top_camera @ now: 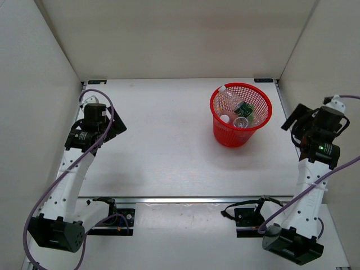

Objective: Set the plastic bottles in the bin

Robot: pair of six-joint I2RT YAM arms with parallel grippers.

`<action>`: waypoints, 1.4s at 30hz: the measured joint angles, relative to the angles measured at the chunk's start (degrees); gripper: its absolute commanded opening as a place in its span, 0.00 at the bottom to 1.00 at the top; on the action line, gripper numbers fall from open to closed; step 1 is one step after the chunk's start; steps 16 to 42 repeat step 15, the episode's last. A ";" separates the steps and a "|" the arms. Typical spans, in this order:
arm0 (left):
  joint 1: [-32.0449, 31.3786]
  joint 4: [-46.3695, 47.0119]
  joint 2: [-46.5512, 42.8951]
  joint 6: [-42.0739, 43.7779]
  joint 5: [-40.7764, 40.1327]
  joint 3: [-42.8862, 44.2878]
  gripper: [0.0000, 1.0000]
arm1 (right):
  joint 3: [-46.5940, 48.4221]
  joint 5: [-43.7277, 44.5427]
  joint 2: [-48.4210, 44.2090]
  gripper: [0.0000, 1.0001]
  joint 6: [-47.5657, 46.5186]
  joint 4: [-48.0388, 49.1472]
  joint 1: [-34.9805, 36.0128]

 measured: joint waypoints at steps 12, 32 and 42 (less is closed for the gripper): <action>-0.22 -3.39 -2.01 -0.15 -2.64 0.04 0.99 | -9.31 11.30 -0.57 1.00 3.56 -11.02 -2.69; -0.35 -3.34 -2.67 -0.13 -2.99 0.04 0.99 | -9.31 11.54 -1.51 0.99 3.93 -10.91 -2.75; -0.35 -3.34 -2.67 -0.13 -2.99 0.04 0.99 | -9.31 11.54 -1.51 0.99 3.93 -10.91 -2.75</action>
